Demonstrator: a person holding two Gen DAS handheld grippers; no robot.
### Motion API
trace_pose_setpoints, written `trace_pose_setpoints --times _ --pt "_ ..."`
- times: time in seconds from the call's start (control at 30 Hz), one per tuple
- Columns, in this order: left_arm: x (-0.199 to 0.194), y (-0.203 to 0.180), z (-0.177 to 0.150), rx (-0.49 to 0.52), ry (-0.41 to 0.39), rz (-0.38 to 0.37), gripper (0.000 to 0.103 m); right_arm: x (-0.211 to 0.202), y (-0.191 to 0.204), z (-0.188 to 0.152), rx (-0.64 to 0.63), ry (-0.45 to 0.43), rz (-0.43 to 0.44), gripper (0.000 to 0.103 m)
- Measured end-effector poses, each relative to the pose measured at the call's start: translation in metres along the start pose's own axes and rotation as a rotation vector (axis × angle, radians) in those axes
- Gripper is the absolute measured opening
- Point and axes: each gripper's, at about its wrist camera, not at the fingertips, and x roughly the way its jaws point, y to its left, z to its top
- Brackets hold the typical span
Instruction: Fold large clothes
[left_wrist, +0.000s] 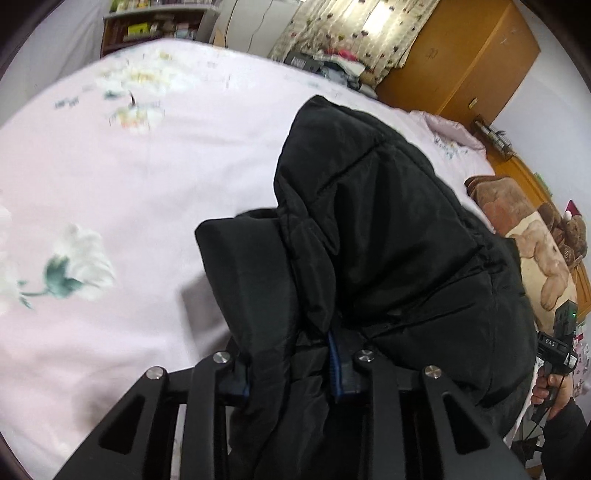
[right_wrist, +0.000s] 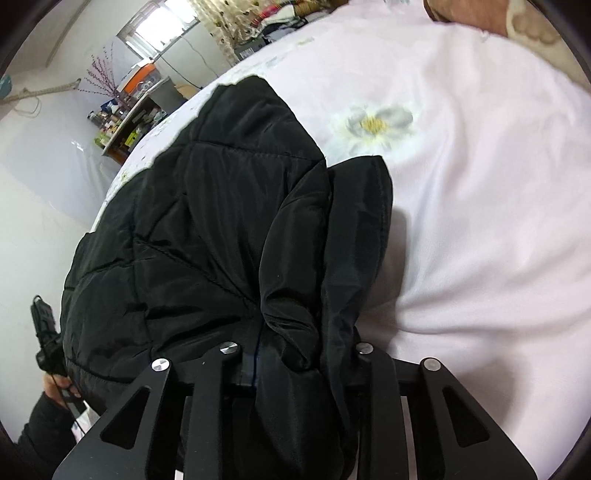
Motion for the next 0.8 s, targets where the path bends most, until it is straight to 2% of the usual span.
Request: trace_pose_setpoints --times 0.33,0.6,0.8 --pt "-0.054 -0.015 0.002 0.039 -0.080 -0.022 0.029 -0.055 0.020 -0.010 -0.055 -0.060 0.020 0.023" --pt "-0.076 0.004 0.008 0.043 -0.115 -0.014 0.029 -0.063 0.030 -0.003 -0.074 -0.083 0.047 0.023" --pt "-0.075 0.007 0.035 0.037 -0.136 -0.001 0.029 -0.048 0.051 0.028 -0.105 -0.098 0.059 0.023"
